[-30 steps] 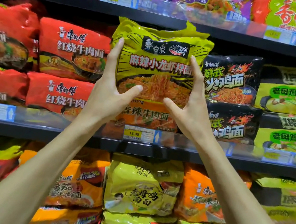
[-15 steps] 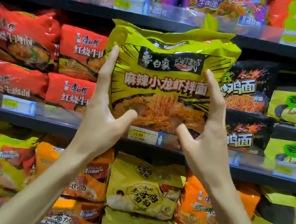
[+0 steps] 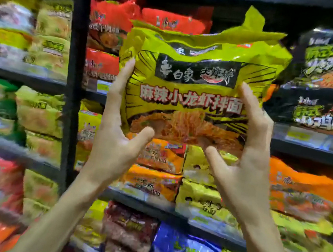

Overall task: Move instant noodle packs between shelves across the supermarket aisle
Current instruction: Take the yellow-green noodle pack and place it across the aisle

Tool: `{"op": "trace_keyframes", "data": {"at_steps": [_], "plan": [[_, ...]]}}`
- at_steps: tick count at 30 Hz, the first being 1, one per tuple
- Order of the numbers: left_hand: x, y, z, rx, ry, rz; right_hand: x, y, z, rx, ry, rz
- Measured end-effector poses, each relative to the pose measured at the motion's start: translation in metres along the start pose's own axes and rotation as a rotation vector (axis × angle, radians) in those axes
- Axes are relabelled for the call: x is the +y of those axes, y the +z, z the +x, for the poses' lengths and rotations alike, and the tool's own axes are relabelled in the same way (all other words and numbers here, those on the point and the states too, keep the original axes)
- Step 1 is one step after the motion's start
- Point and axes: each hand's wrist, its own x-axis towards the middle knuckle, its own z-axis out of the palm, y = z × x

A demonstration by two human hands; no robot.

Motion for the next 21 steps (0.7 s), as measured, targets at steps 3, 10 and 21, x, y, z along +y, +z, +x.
{"op": "trace_keyframes", "data": {"at_steps": [3,10,21], "plan": [[0.006,-0.059,-0.028,-0.003,-0.045,0.026,-0.050,0.024,-0.022,-0.019,0.005,0.035],[0.035,-0.233,-0.102,0.016,-0.172,0.122,-0.183,0.094,-0.090,-0.156,0.028,0.213],[0.080,-0.439,-0.199,0.162,-0.375,0.408,-0.331,0.206,-0.160,-0.426,0.057,0.577]]}}
